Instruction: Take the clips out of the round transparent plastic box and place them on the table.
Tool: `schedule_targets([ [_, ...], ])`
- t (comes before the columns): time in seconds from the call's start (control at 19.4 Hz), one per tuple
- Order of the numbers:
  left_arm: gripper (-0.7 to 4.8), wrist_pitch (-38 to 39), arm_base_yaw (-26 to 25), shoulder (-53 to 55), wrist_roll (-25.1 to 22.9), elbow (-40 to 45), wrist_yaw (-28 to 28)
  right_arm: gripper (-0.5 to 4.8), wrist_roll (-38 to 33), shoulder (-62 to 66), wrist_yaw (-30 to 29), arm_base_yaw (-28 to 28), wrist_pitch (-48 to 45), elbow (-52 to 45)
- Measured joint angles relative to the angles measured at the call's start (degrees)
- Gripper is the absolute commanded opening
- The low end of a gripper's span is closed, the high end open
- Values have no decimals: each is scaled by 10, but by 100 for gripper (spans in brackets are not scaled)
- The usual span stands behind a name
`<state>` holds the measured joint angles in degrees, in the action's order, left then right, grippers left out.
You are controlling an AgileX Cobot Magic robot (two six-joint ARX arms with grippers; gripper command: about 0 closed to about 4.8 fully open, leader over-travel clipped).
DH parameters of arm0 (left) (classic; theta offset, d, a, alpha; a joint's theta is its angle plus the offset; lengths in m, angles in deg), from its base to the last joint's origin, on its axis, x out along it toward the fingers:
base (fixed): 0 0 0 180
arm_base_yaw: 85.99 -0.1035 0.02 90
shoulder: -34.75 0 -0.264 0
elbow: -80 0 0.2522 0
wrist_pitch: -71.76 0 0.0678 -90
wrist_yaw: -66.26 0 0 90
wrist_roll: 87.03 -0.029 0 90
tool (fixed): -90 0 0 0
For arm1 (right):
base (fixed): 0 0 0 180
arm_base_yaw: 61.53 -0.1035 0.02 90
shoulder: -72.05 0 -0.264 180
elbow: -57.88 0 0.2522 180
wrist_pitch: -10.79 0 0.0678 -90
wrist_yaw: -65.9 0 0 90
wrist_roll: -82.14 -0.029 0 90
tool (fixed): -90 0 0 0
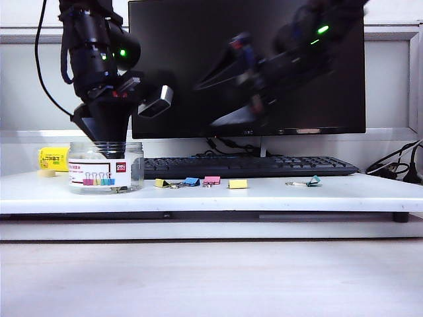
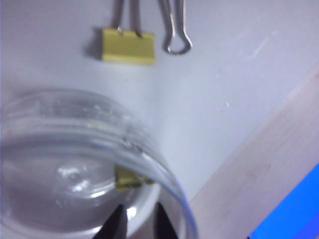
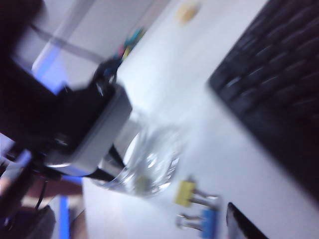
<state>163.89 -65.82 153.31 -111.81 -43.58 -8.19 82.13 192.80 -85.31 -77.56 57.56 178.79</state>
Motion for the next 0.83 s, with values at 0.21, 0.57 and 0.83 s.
schedule_targets([
  [0.21,89,-11,0,0,0,2,0,429,12,-46,1,43,2,0],
  [0.57,89,-14,0,0,0,2,13,430,43,-71,12,54,48,0],
  [0.83,89,-10,0,0,-10,2,34,430,51,-71,-1,42,61,0],
])
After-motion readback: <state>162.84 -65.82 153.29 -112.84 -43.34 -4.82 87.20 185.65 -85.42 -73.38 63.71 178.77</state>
